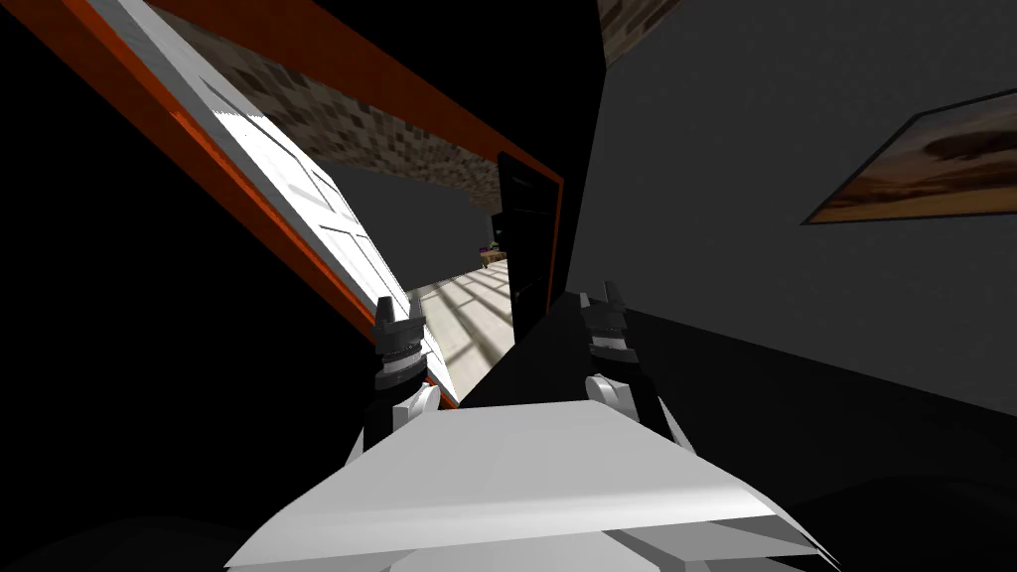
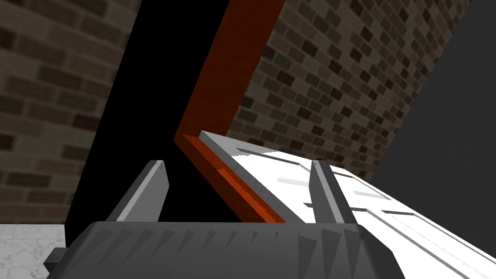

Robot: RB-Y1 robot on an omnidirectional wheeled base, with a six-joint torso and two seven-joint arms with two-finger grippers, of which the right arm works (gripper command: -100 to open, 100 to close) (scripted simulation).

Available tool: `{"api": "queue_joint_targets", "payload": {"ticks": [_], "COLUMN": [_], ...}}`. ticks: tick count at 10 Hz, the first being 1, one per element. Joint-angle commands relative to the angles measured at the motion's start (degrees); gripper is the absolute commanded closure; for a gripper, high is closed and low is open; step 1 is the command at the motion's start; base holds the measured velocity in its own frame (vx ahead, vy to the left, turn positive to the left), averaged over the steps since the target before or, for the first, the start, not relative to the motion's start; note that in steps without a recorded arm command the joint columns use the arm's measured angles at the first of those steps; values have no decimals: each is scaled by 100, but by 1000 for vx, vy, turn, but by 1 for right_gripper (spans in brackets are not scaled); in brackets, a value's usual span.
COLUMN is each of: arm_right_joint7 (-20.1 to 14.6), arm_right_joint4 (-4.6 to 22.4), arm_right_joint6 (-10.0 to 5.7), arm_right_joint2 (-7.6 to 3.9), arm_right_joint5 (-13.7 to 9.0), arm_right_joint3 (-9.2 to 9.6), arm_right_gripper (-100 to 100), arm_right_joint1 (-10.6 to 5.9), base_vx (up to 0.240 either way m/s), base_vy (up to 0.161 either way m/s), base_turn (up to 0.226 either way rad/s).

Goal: Push the door open

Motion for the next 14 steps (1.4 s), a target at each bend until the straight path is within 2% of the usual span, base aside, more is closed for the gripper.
{"api": "queue_joint_targets", "payload": {"ticks": [1,5,8,13,14], "arm_right_joint7": [-16,-53,-93,-178,-178], "arm_right_joint4": [169,572,1003,1904,1925], "arm_right_joint6": [-42,-142,-249,-478,-478], "arm_right_joint2": [-34,-104,-167,-271,-271], "arm_right_joint5": [31,106,186,356,356], "arm_right_joint3": [18,61,106,204,204], "arm_right_gripper": [-100,-100,-100,-100,-100], "arm_right_joint1": [-66,-224,-392,-752,-752], "base_vx": [123,50,75,101,61], "base_vy": [-36,-26,-34,-55,-39], "base_turn": [49,29,46,55,23]}}
